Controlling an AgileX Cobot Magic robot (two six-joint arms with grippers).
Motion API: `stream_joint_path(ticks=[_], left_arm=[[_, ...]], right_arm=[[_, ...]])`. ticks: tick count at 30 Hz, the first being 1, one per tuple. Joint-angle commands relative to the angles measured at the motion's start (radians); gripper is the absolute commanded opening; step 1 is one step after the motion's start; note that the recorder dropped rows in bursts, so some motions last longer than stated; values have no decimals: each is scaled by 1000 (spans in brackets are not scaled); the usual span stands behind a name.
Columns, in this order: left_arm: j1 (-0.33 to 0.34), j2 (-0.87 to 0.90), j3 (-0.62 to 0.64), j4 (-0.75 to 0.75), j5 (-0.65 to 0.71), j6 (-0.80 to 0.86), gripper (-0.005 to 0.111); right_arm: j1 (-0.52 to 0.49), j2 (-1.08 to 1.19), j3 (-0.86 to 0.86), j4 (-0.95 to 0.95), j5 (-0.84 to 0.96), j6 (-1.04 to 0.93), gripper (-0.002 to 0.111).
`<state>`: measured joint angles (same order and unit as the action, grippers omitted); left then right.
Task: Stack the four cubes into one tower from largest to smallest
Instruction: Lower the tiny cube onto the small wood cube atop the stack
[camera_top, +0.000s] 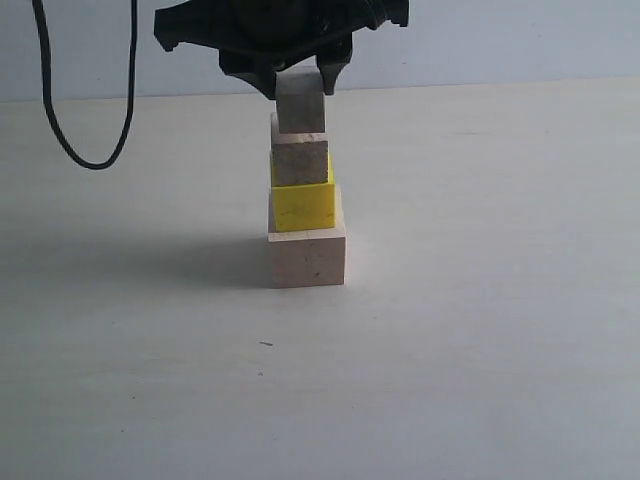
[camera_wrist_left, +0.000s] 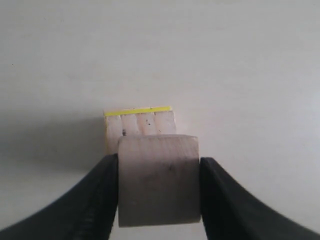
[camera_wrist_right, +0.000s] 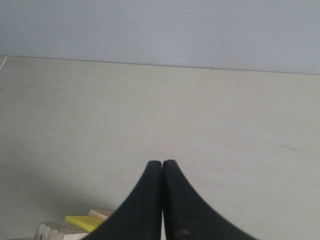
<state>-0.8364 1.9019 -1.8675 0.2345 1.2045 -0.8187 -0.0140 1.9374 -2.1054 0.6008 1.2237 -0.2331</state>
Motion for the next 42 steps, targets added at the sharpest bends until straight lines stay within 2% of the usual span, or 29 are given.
stream_joint_path(ticks=[1, 42], left_arm=[[9, -7, 3, 14, -9, -15, 0], [24, 21, 3, 8, -12, -19, 0]], right_arm=[[-4, 0, -5, 5, -3, -9, 0], [-4, 0, -5, 53, -3, -28, 0]])
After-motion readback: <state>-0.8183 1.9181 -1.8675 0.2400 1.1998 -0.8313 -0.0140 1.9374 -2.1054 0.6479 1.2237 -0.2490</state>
